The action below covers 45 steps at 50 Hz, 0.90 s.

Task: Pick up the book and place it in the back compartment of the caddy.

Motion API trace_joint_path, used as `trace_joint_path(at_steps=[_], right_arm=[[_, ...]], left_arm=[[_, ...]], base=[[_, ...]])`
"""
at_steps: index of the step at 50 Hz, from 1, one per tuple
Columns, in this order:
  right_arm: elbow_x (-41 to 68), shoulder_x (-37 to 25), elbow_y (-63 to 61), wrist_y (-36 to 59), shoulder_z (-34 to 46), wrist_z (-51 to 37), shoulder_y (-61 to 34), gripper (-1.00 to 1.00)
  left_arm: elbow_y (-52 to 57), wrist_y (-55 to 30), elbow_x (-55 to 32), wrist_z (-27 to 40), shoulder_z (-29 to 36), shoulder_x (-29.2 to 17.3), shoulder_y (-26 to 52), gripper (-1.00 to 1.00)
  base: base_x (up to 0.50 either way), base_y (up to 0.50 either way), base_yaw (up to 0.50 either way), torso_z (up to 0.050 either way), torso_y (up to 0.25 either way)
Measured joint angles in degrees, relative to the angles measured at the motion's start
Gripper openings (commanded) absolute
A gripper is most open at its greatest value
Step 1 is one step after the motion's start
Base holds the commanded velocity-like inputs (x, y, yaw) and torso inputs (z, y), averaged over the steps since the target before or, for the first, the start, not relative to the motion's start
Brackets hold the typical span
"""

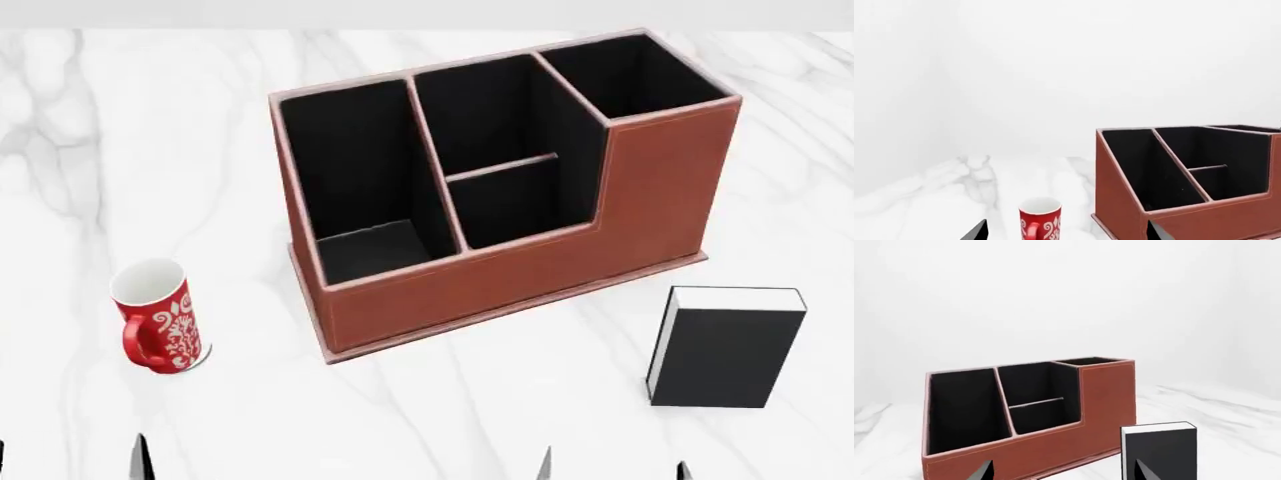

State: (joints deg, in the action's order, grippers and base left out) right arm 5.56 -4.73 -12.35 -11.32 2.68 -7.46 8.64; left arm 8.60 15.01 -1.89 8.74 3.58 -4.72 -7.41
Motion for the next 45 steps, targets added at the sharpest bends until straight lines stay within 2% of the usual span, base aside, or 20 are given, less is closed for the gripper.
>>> trace_joint_path(at_steps=[22,45], right_arm=[[3.9,-1.6,-5.8,-6.5,-1.6,-2.8,4.2,1.00],[5.8,-2.6,-5.1,-7.9,-2.6,-5.9,3.4,1.00]], left_arm=[[6.0,8.6,-3.1,4.0,-1.7,-1.5,-4.5,1.00],[6.7,8.8,-8.0,6.0,-2.5,-3.4,-4.0,1.00]], base=[[0.00,0.00,0.00,0.000,0.000],[0.00,0.00,0.00,0.000,0.000]])
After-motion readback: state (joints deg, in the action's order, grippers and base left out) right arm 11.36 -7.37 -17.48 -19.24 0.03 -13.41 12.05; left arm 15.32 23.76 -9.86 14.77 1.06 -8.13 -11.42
